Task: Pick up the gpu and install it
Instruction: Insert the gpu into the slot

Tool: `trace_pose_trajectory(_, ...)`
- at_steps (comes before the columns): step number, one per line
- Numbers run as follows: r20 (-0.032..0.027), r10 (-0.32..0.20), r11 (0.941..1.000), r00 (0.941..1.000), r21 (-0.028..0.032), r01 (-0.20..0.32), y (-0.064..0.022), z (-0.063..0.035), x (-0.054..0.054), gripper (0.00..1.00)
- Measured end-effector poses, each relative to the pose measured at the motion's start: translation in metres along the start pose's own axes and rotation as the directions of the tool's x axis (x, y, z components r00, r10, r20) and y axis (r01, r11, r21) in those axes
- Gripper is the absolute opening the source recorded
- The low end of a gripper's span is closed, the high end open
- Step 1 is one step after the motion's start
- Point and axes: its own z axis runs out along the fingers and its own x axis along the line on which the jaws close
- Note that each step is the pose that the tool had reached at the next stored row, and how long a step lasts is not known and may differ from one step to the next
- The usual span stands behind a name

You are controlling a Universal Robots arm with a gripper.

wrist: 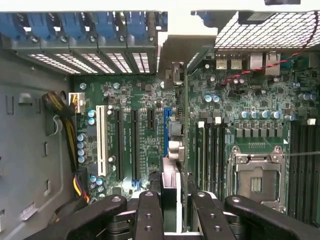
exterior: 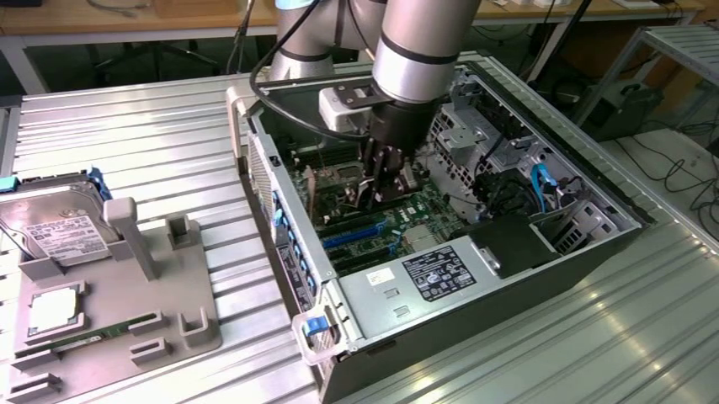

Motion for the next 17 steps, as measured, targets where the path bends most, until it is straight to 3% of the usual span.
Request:
trace_pose_trajectory(5, 0.0003, 0.000, 1.0000, 1.0000, -0.0037, 0.000, 0.0011, 0.0042, 0.002, 0.28)
trace_pose_trajectory(17, 0.0004, -0.001, 1.0000, 1.0000, -0.0043, 0.001, 0.0051, 0.0294, 0.004, 0.28)
